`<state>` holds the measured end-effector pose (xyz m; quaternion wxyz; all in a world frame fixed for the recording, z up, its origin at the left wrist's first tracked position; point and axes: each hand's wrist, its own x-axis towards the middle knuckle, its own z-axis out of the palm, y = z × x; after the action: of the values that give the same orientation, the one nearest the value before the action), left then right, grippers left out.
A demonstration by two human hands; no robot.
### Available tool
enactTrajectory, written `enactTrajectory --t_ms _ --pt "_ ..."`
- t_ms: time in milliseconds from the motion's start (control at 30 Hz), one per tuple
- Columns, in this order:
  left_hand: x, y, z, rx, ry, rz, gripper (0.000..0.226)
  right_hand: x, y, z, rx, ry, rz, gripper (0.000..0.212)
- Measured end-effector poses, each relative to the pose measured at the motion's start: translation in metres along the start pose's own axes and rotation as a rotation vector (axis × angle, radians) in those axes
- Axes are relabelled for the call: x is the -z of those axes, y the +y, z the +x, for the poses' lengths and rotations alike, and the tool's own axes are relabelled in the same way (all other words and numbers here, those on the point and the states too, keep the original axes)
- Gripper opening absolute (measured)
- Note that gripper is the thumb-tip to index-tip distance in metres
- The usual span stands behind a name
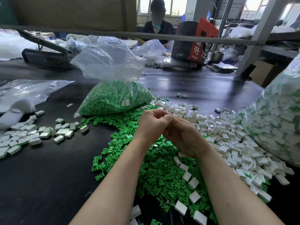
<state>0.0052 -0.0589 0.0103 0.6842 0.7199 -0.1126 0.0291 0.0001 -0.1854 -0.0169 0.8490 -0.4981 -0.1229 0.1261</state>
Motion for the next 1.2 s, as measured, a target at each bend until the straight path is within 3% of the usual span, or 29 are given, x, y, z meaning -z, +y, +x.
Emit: enactTrajectory --t_ms 367,767,1033,1200 --pt "-0.0032 -0.0007 -0.0010 0.017 0.017 -0.008 0.014 -0.0011 0.0002 -0.0012 0.017 -0.006 -0.004 0.027" --pt "0.0035 -0.0028 -0.0051 -0.020 -0.072 -0.048 0.017 -0.0017 0.0002 -0.0028 0.024 0.007 -0.080 0.027" --pt "0.0050 -0.0033 -0.0048 -0.029 -0.087 -0.034 0.017 -0.0015 0.0019 -0.0006 0.029 -0.004 -0.136 0.035" --pt "0.0040 -0.0018 -0.0055 -0.023 -0.074 -0.032 0.016 0.0000 0.0024 0.0001 0.037 -0.031 -0.163 0.051"
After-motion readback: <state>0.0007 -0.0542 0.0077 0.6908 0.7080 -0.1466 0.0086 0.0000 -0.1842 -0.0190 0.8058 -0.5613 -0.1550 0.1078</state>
